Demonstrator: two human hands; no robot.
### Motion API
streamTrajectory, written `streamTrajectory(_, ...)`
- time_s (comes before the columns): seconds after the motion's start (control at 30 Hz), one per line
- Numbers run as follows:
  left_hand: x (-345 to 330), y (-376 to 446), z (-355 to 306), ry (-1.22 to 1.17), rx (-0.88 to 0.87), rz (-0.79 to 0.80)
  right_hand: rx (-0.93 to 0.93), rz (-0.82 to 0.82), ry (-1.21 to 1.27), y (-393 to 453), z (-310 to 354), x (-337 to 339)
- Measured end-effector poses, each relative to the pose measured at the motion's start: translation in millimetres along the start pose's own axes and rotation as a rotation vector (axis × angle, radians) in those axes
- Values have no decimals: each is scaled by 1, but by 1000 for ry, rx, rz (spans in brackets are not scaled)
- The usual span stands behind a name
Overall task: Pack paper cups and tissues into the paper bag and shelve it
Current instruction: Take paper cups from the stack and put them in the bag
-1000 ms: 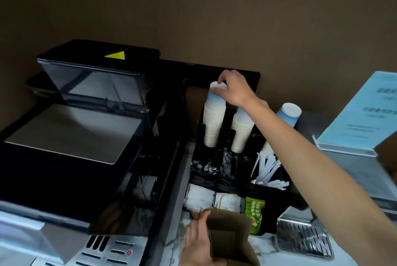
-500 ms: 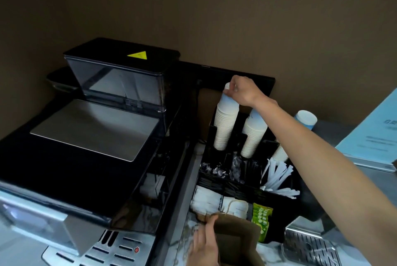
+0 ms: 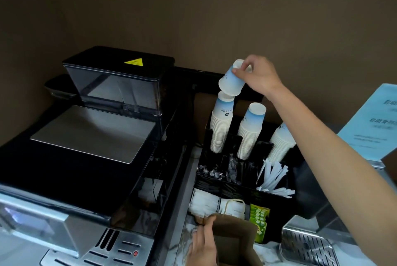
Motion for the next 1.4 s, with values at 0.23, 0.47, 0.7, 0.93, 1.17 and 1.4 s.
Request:
streamTrajectory(0.23, -3, 7, 16, -378, 149, 248, -101, -78, 598, -62, -26, 38)
streamTrajectory(0.47, -41, 5, 30, -336, 108, 522, -141, 28, 738, -151, -48, 27)
streamTrajectory(0.7, -40, 6, 26, -406, 61, 510, -460, 181, 896, -239, -98, -26)
streamTrajectory(0.93, -41, 5, 27, -426, 71, 516, -668, 421, 1150, -312, -122, -73)
streamTrajectory(1.17, -33, 2, 28, -425, 54, 513, -400, 740, 699, -341, -104, -77)
streamTrajectory(1.4, -26, -2, 23, -388, 26, 511, -235, 820, 490, -346, -81, -79)
Point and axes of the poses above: each hand's wrist, its own y-axis towards the middle knuckle, its own x-axis out of the back of the hand, z = x × y, the point moved 8 cm from there along y, towards the middle knuckle, and after that the axes turned 1 degree about -x, right-handed, at the moved point
